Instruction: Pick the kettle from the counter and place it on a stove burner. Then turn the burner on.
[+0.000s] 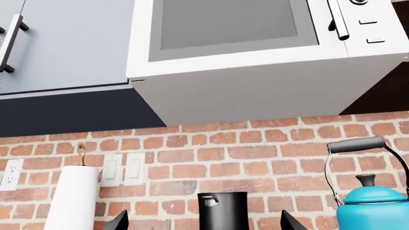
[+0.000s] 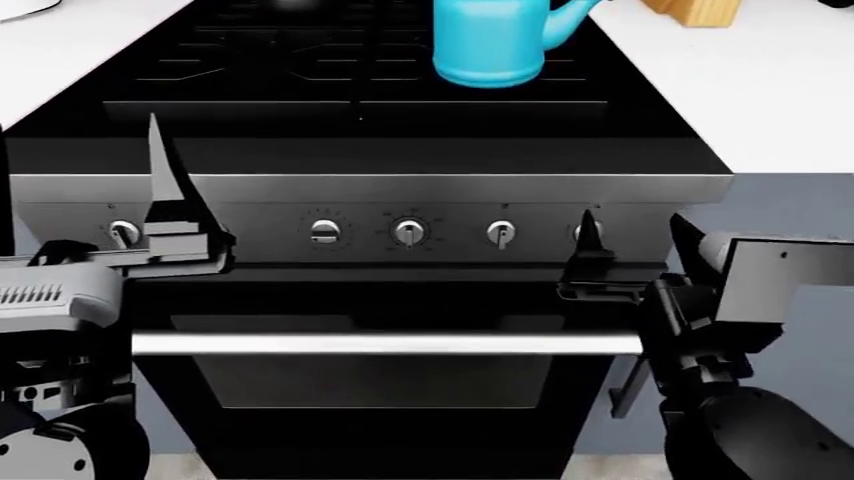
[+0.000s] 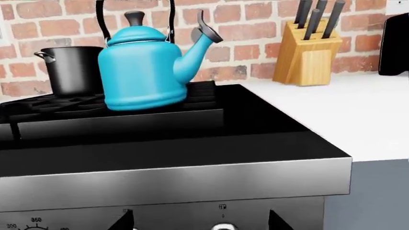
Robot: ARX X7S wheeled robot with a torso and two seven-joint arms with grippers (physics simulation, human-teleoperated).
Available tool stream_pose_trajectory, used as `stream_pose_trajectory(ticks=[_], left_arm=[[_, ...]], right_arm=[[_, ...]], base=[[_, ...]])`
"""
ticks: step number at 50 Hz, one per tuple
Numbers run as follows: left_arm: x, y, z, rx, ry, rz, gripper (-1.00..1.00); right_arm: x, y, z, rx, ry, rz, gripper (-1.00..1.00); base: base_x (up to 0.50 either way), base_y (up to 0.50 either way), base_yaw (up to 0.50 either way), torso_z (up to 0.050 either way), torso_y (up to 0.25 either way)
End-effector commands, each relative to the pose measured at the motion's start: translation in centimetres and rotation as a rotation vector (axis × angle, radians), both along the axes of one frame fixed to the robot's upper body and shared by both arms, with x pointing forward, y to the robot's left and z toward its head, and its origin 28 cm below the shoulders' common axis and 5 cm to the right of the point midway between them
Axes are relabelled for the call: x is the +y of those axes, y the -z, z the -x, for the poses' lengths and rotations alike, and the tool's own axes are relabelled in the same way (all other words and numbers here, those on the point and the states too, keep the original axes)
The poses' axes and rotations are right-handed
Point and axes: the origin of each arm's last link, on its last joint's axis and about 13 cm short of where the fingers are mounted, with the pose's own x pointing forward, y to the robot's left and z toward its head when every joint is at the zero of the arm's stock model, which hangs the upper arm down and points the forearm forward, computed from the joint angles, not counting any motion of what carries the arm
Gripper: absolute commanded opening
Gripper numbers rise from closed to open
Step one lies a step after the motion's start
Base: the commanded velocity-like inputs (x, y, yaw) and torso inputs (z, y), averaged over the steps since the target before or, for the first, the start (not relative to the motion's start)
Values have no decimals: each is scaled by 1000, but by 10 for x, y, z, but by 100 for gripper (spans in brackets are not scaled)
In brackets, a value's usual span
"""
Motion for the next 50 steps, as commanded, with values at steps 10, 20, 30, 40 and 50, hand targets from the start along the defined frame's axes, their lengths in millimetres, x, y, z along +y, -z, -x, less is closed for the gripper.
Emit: stream_pose_trajectory(ticks=[10, 20, 30, 40, 50], left_arm=[[1, 1, -1, 0, -3, 7, 100], [1, 1, -1, 0, -4, 7, 100], [0, 0, 0, -2, -4, 4, 100], [0, 1, 0, -2, -2, 4, 100], [0, 1, -1, -1, -2, 5, 100]], right_arm=[[-2, 4, -11, 134, -21, 0, 100], [-3, 7, -18, 168, -2, 8, 100], [-4, 13, -28, 195, 6, 4, 100], [-4, 17, -34, 211, 12, -1, 100], [-5, 19, -41, 225, 22, 5, 100]], base=[[0, 0, 0, 0, 0], [0, 0, 0, 0, 0], [0, 0, 0, 0, 0], [0, 0, 0, 0, 0], [0, 0, 0, 0, 0]])
